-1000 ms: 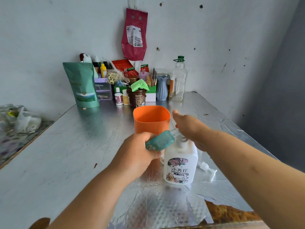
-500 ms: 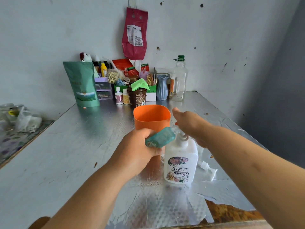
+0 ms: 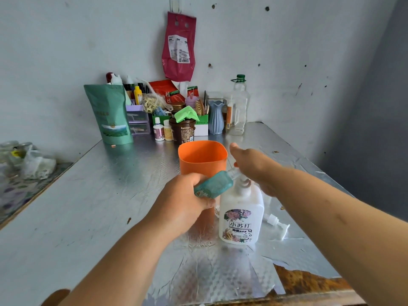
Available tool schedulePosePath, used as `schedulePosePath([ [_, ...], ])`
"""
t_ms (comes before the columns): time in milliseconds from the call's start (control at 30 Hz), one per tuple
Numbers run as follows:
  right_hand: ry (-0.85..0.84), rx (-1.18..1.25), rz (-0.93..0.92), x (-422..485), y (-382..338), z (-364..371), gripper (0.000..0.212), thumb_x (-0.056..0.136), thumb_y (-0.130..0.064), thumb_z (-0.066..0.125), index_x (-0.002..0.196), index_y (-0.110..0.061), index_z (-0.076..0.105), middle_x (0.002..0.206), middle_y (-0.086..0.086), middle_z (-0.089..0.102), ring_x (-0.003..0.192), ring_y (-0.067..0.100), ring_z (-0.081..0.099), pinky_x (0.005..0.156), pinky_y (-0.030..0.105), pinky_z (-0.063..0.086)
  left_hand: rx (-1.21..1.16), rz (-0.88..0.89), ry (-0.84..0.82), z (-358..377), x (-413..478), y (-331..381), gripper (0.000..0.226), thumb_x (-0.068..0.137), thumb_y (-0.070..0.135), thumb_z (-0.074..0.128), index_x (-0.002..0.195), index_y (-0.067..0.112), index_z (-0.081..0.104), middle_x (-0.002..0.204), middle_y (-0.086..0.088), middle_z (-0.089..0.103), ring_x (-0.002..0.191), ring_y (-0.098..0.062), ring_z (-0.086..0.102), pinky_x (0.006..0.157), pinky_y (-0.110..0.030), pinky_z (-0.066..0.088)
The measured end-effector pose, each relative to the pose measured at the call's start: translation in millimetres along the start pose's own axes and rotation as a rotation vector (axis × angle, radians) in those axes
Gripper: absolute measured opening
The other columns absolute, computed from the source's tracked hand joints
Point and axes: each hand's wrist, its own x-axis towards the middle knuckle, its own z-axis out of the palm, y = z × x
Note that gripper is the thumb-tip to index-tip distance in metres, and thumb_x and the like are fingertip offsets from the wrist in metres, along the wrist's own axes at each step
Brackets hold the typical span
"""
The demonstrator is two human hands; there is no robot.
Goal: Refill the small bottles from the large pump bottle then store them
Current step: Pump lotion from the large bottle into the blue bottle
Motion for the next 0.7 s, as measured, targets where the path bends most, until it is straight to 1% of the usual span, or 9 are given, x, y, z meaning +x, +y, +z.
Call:
schedulePosePath([
  [100, -0.012, -0.038, -0.045, 0, -4, -4, 0.065, 0.1, -0.052, 0.019, 0.146, -0.007, 0.03, 0.151, 0.012, 0.034, 0.139, 0.029, 0.03, 0.114, 0.044, 0.022, 0.006, 0.008, 0.002, -2, -1, 3, 0.038, 0.075, 0.018, 0.081, 0.107, 0.035, 0.069, 0.098, 0.014, 0.072, 0.093, -0.009, 0.067, 0.089, -0.042, 0.054],
  [200, -0.009, -0.058, -0.037, -1, -5, -3, 0.064, 0.101, -0.049, 0.019, 0.145, -0.005, 0.031, 0.15, 0.013, 0.034, 0.139, 0.03, 0.031, 0.112, 0.043, 0.022, 0.017, 0.019, 0.005, -4, -1, 4, 0.036, 0.076, 0.018, 0.081, 0.105, 0.036, 0.069, 0.096, 0.015, 0.072, 0.091, -0.008, 0.067, 0.087, -0.04, 0.054],
  [300, 0.002, -0.091, -0.05, 1, -3, -1, 0.062, 0.101, -0.047, 0.019, 0.141, -0.002, 0.036, 0.145, 0.016, 0.04, 0.133, 0.031, 0.038, 0.108, 0.042, 0.028, 0.016, 0.022, 0.006, -4, -1, 4, 0.032, 0.076, 0.018, 0.081, 0.099, 0.038, 0.069, 0.094, 0.016, 0.072, 0.089, -0.005, 0.066, 0.086, -0.038, 0.054],
  [400, 0.006, -0.118, -0.056, 2, -1, 0, 0.06, 0.102, -0.044, 0.019, 0.134, 0.0, 0.043, 0.137, 0.016, 0.047, 0.117, 0.027, 0.045, 0.098, 0.038, 0.032, 0.004, 0.024, 0.004, -3, -1, 4, 0.032, 0.076, 0.018, 0.081, 0.091, 0.043, 0.067, 0.091, 0.016, 0.073, 0.087, -0.005, 0.066, 0.086, -0.039, 0.054],
  [433, 0.003, -0.122, -0.061, 3, -1, -1, 0.059, 0.102, -0.043, 0.019, 0.134, 0.0, 0.044, 0.136, 0.016, 0.047, 0.116, 0.026, 0.045, 0.097, 0.037, 0.032, -0.002, 0.027, 0.0, -3, -1, 3, 0.032, 0.076, 0.018, 0.081, 0.089, 0.043, 0.066, 0.09, 0.017, 0.073, 0.086, -0.005, 0.067, 0.085, -0.039, 0.054],
  [500, -0.002, -0.109, -0.061, 3, 0, -2, 0.057, 0.103, -0.041, 0.019, 0.131, 0.0, 0.045, 0.134, 0.016, 0.048, 0.114, 0.026, 0.046, 0.095, 0.036, 0.032, -0.011, 0.029, -0.006, -2, 0, 2, 0.032, 0.075, 0.019, 0.082, 0.089, 0.044, 0.067, 0.089, 0.017, 0.073, 0.085, -0.004, 0.067, 0.085, -0.038, 0.054],
  [533, -0.001, -0.114, -0.054, -1, -1, -1, 0.054, 0.103, -0.039, 0.018, 0.126, 0.0, 0.048, 0.131, 0.017, 0.05, 0.11, 0.026, 0.047, 0.093, 0.035, 0.033, -0.012, 0.027, -0.006, -1, 1, 0, 0.032, 0.075, 0.02, 0.082, 0.091, 0.044, 0.067, 0.09, 0.018, 0.073, 0.086, -0.003, 0.067, 0.085, -0.038, 0.054],
  [600, -0.001, -0.14, -0.04, -2, 0, 2, 0.045, 0.105, -0.03, 0.018, 0.119, 0.0, 0.05, 0.126, 0.022, 0.052, 0.107, 0.032, 0.05, 0.091, 0.036, 0.037, -0.01, 0.015, -0.006, 1, 3, -3, 0.033, 0.075, 0.019, 0.082, 0.097, 0.041, 0.069, 0.091, 0.017, 0.073, 0.087, -0.004, 0.067, 0.085, -0.038, 0.055],
  [700, 0.042, -0.141, -0.006, -4, 0, 8, 0.043, 0.105, -0.018, 0.016, 0.127, 0.004, 0.044, 0.124, 0.028, 0.053, 0.116, 0.041, 0.051, 0.095, 0.042, 0.041, -0.01, -0.007, -0.006, 6, 3, -7, 0.035, 0.074, 0.016, 0.082, 0.098, 0.038, 0.07, 0.092, 0.014, 0.074, 0.089, -0.008, 0.068, 0.087, -0.043, 0.054],
])
